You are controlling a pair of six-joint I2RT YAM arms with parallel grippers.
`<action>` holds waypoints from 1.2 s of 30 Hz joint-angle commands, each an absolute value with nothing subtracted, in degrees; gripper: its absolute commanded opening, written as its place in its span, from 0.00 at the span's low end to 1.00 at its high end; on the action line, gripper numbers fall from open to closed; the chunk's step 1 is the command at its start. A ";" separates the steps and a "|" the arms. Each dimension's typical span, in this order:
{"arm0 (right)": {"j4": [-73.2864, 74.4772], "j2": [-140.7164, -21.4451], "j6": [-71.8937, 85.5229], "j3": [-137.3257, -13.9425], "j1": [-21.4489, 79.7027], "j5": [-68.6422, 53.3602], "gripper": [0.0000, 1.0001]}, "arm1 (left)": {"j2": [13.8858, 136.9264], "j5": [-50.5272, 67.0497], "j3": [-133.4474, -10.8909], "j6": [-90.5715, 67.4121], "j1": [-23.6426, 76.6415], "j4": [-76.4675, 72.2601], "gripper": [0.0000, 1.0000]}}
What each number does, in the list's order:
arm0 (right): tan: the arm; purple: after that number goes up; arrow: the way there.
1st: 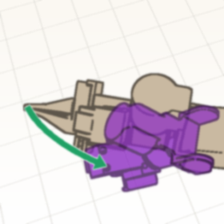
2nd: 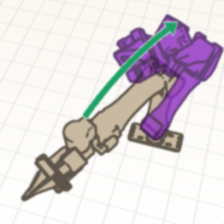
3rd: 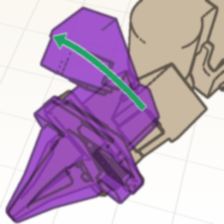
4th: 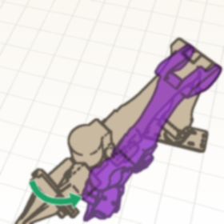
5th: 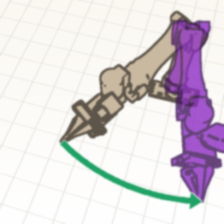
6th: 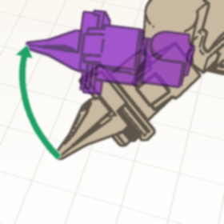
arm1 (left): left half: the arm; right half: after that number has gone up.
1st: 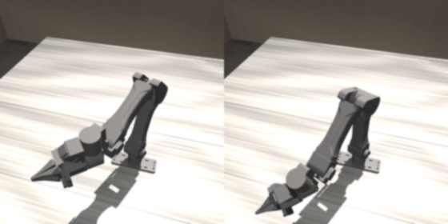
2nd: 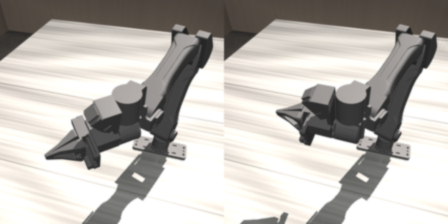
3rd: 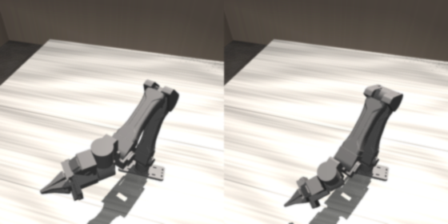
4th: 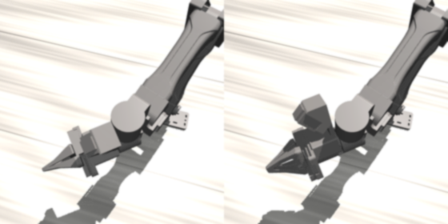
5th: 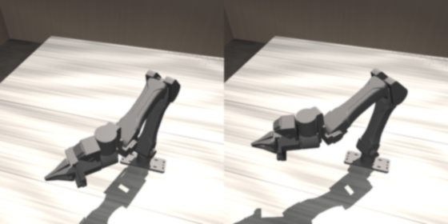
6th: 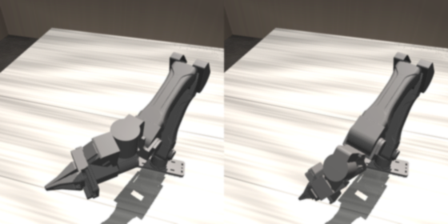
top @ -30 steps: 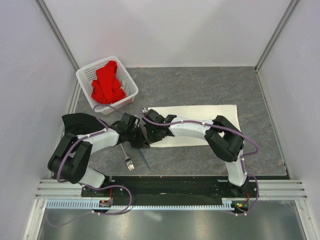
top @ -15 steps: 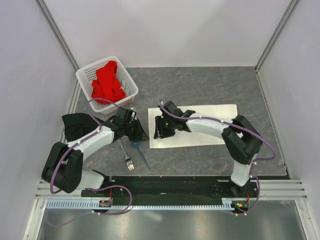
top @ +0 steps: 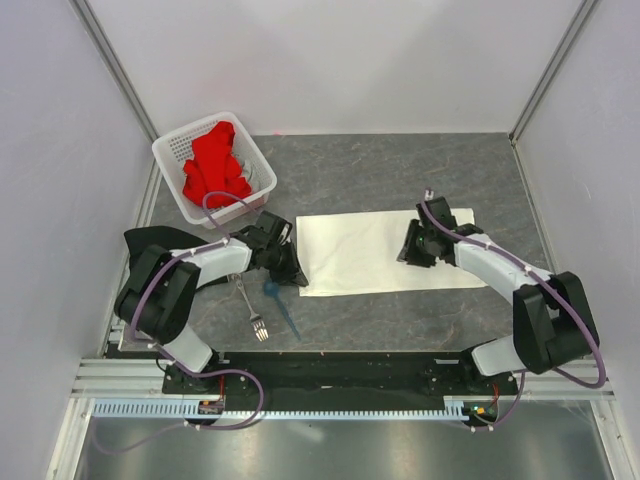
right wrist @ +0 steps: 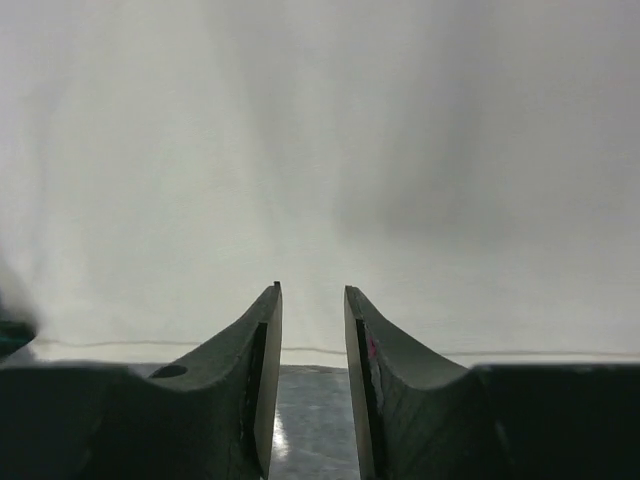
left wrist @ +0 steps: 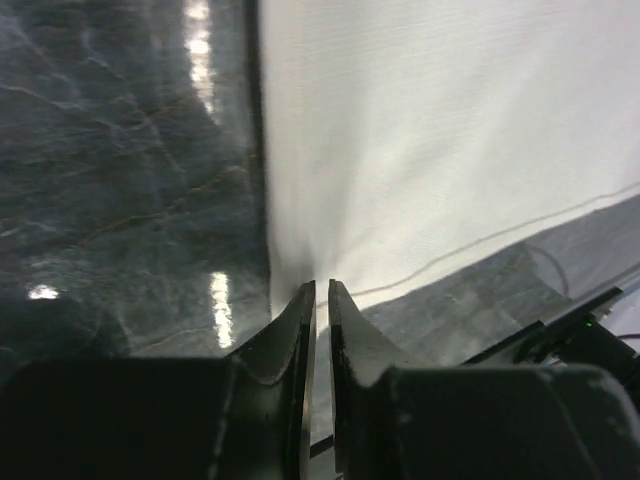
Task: Fold the napkin into a case and place the utensils inside
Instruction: Smooth out the rectangle-folded napkin at the center of the board.
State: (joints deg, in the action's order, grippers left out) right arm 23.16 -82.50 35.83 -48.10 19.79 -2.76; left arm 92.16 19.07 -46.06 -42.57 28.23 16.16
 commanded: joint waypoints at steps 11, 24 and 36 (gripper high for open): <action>27.69 -86.64 28.04 -60.78 0.88 12.92 0.58 | 93.15 16.51 -61.77 -37.88 23.82 19.07 0.23; 26.63 -104.94 23.82 -77.25 -4.04 15.38 0.35 | 113.11 13.09 -80.76 -38.41 19.95 20.21 0.13; 20.22 -110.91 22.24 -77.43 -5.19 14.50 0.34 | 117.94 9.40 -81.38 -38.23 18.63 19.60 0.13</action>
State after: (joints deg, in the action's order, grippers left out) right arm 24.21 -109.16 23.68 -75.16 -4.89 13.89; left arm 115.11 11.70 -79.13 -40.03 19.55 20.53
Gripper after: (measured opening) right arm 0.341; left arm 0.130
